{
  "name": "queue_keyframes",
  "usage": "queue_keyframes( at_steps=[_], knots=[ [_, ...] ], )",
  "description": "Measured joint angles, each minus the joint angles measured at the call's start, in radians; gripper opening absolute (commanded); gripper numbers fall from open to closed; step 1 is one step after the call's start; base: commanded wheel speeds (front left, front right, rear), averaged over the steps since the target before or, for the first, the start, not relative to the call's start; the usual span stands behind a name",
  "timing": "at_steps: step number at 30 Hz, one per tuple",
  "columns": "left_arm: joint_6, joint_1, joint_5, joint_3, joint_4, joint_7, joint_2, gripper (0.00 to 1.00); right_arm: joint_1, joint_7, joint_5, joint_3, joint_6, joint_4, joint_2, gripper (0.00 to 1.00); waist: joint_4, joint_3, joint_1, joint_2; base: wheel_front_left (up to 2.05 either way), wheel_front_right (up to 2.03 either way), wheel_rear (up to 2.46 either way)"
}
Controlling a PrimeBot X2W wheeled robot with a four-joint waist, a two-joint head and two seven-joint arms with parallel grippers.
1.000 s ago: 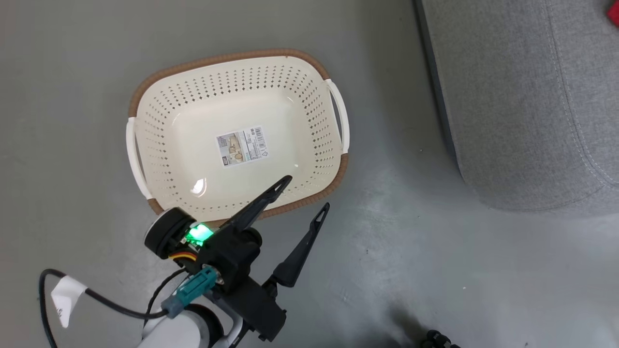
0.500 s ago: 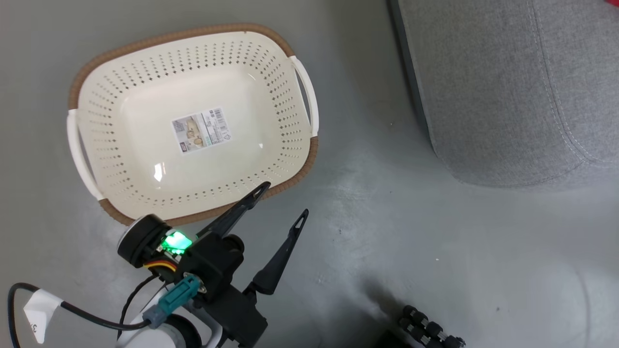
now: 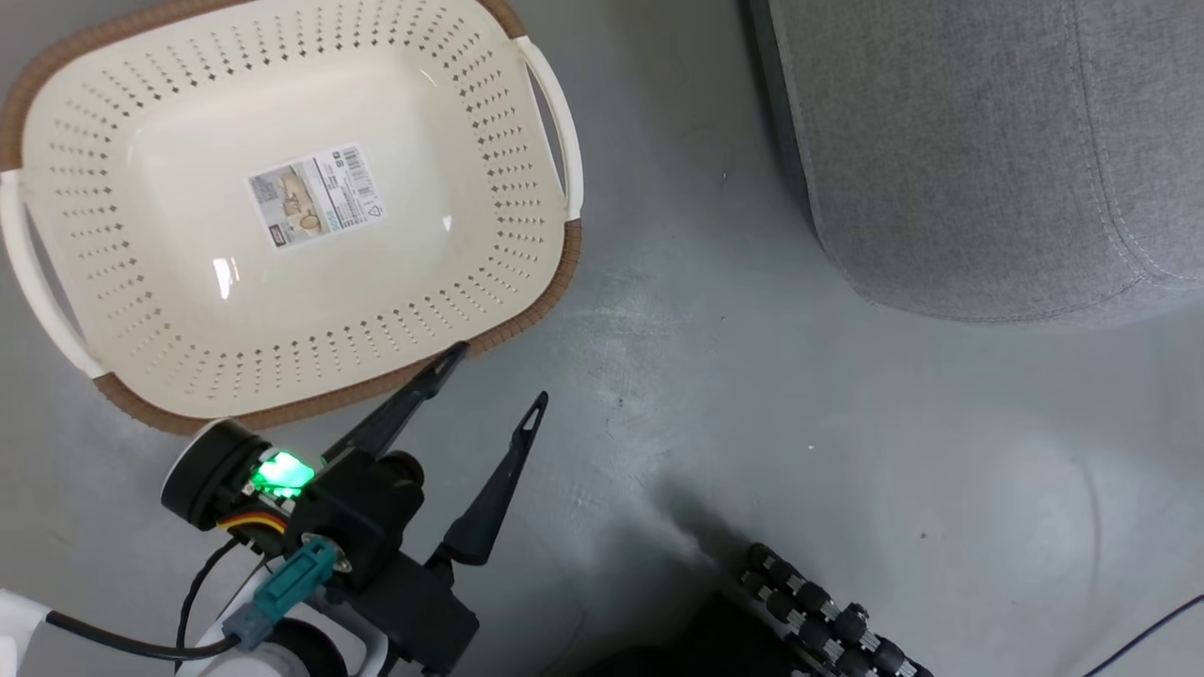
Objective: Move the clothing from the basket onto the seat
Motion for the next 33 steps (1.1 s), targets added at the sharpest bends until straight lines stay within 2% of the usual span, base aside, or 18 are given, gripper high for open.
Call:
queue_keyframes(
  at_steps=[7, 11, 13, 14, 16, 24, 33],
  knots=[
    [0.016, 0.000, 0.002, 0.015, -0.013, 0.008, 0.006, 1.00, 0.000, 0.000, -0.003, -0.010, 0.000, 0.041, 0.044, 0.00, -0.021, 0.038, 0.0000, 0.0000, 0.00, 0.00, 0.00],
    [0.024, -0.001, 0.002, 0.018, -0.018, 0.009, 0.002, 1.00, 0.000, 0.000, -0.019, -0.010, 0.000, 0.049, 0.046, 0.00, -0.025, 0.043, 0.0000, 0.0000, 0.00, 0.00, 0.00],
    [0.024, -0.003, 0.002, 0.019, -0.021, 0.009, 0.002, 1.00, 0.000, 0.000, -0.028, -0.010, 0.000, 0.048, 0.046, 0.25, -0.025, 0.043, 0.0000, 0.0000, 0.00, 0.00, 0.00],
    [0.024, -0.003, 0.002, 0.020, -0.020, 0.009, 0.002, 1.00, -0.001, 0.000, -0.035, -0.010, 0.000, 0.046, 0.047, 0.42, -0.025, 0.042, 0.0000, 0.0000, 0.00, 0.00, 0.00],
    [0.027, -0.003, 0.002, 0.024, -0.019, 0.007, 0.002, 1.00, -0.003, 0.000, -0.046, -0.009, 0.000, 0.042, 0.057, 1.00, -0.026, 0.037, 0.0000, 0.0000, 0.00, 0.00, 0.00],
    [0.041, -0.002, 0.002, 0.027, -0.009, -0.012, -0.014, 1.00, 0.012, 0.000, -0.085, -0.003, 0.000, 0.007, 0.071, 1.00, -0.037, 0.004, 0.0000, 0.0000, 0.00, 0.00, 0.00],
    [0.050, 0.002, -0.002, 0.027, 0.046, -0.062, -0.056, 1.00, 0.229, 0.000, -0.164, 0.071, 0.000, -0.144, 0.095, 1.00, -0.051, -0.065, -0.0001, 0.0000, 0.00, 0.00, 0.00]
  ],
)
